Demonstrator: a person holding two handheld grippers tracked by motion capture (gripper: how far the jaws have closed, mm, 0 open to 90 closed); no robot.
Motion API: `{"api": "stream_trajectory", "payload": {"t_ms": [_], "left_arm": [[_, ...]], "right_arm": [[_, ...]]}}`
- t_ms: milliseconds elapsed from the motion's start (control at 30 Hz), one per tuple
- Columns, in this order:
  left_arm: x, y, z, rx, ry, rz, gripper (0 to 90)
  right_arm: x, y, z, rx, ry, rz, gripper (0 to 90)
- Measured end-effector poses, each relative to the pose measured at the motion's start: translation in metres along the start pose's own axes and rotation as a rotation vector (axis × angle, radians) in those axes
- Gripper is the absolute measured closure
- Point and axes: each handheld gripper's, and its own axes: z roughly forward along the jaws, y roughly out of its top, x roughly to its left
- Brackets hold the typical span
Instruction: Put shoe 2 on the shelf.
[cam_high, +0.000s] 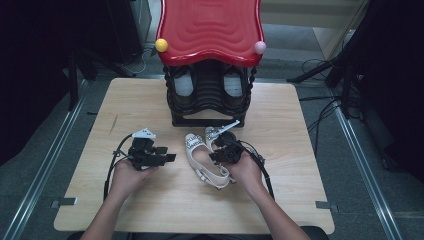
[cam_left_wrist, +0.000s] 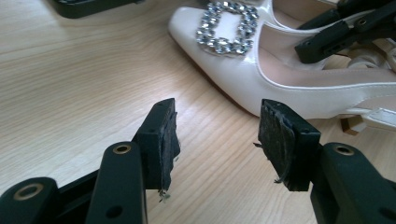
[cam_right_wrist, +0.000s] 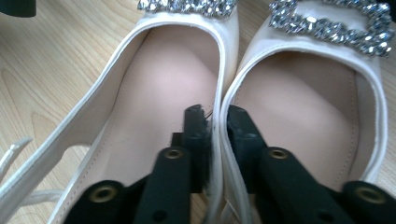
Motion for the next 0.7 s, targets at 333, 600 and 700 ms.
{"api": "stream_trajectory", "payload": {"t_ms": [333, 600, 700], "left_arm": [[0.01, -0.003, -0.006, -0.004, 0.042, -0.011, 46.8], [0.019, -0.005, -0.011, -0.011, 0.055, -0.01, 46.7], [0.023, -0.006, -0.013, -0.022, 0.06, -0.014, 46.8]], "right_arm": [[-0.011, 0.009, -0.01, 0.054, 0.062, -0.039, 86.0], [-0.008, 0.025, -0.021, 0.07, 0.13, -0.207, 85.9], [-0.006, 0.033, -0.026, 0.077, 0.149, -0.273, 85.9]]}}
